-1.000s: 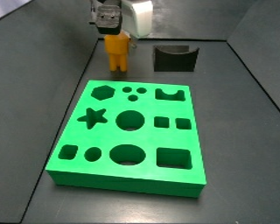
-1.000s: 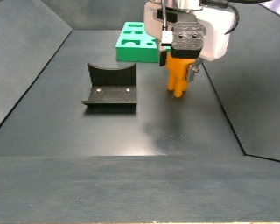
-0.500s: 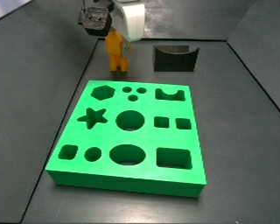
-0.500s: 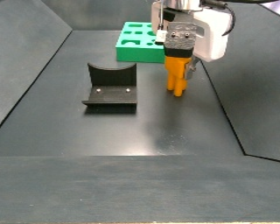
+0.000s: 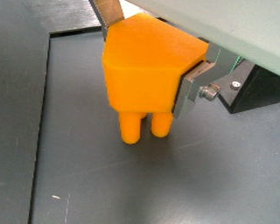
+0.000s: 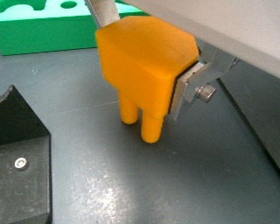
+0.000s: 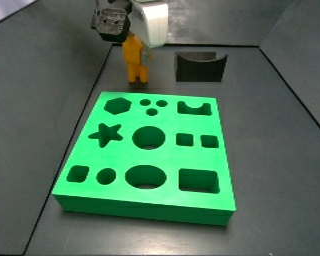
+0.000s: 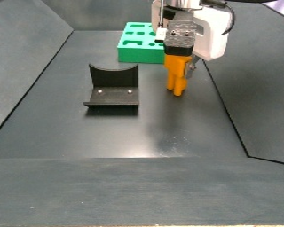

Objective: Pick up the 3 prong object. Move up. Move to above the board. Insert the 3 prong object.
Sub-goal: Pick up the 3 prong object, then move up.

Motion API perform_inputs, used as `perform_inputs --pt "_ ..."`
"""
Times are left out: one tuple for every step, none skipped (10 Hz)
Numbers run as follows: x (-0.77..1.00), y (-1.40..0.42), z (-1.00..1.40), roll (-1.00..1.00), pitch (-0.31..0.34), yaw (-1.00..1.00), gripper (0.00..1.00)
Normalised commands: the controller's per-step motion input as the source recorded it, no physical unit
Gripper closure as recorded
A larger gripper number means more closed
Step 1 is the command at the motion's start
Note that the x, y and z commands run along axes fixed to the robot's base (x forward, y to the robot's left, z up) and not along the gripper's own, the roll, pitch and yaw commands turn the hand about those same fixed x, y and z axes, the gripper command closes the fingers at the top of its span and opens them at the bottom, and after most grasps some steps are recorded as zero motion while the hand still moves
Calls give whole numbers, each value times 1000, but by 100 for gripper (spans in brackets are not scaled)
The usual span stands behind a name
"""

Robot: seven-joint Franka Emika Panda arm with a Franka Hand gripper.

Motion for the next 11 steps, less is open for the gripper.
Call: perform_inputs --pt "0 0 0 0 0 0 100" --pt "0 0 0 0 0 0 100" --pt "0 0 0 0 0 0 100" --pt "0 0 0 0 0 0 100" --pt "0 0 0 0 0 0 100" --pt "0 0 833 0 0 0 100" --pt "20 -29 818 -1 1 39 100" --pt "3 -26 746 1 17 38 100" --pt "-5 -17 573 8 30 33 100" --pt "-7 -13 472 13 34 29 100" --pt "-12 -5 204 23 38 20 100"
